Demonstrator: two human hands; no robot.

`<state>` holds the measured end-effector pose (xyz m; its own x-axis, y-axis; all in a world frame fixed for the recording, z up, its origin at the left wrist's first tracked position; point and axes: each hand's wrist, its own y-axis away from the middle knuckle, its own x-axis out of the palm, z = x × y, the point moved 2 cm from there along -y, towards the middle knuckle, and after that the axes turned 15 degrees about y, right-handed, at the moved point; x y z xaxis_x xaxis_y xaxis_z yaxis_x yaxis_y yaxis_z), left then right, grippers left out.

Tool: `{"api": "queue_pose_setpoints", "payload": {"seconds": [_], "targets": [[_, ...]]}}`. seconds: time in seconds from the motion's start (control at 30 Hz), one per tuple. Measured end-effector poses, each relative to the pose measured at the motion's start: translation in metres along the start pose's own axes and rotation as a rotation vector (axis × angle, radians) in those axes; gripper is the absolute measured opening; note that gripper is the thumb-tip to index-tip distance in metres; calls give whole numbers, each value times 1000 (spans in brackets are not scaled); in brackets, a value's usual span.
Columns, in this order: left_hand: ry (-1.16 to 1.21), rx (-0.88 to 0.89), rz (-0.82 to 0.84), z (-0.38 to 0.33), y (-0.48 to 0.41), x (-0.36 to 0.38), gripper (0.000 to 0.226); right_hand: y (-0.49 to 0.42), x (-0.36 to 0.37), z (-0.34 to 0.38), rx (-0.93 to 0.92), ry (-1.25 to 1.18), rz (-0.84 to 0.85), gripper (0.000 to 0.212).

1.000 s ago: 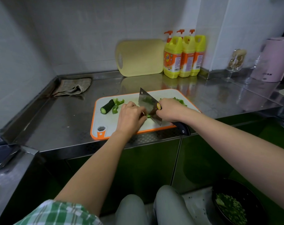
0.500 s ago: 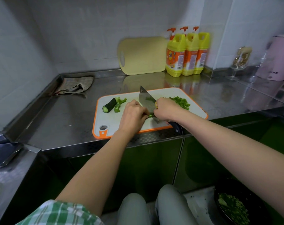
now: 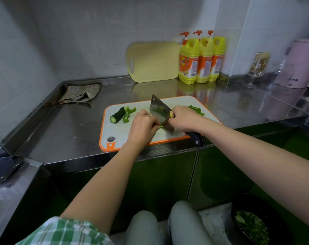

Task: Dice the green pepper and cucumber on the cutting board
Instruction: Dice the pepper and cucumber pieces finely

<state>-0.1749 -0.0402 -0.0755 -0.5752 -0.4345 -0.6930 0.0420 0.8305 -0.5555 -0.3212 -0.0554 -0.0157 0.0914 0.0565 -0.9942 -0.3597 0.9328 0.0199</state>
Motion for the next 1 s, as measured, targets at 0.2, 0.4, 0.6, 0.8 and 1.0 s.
{"api": "queue_pose_setpoints", "payload": {"seconds": [0.2,0.4,0.6,0.8,1.0], "targets": [[-2,-1,7,0,-1,1,10,-2,4,5,-14,61,18,34],[-1,14,0,-2,0,0,11,-6,1,8,29,0,83,23],[21,22,-1,-3,2,-2,10,-16,14,13,78,14,-14,17],[61,-39,-2,-4,1,-5,7,-15,16,0,74,-112,-111,24],[59,-69,10,-3,0,-4,9,-9,5,-1,45,-88,-69,17]]}}
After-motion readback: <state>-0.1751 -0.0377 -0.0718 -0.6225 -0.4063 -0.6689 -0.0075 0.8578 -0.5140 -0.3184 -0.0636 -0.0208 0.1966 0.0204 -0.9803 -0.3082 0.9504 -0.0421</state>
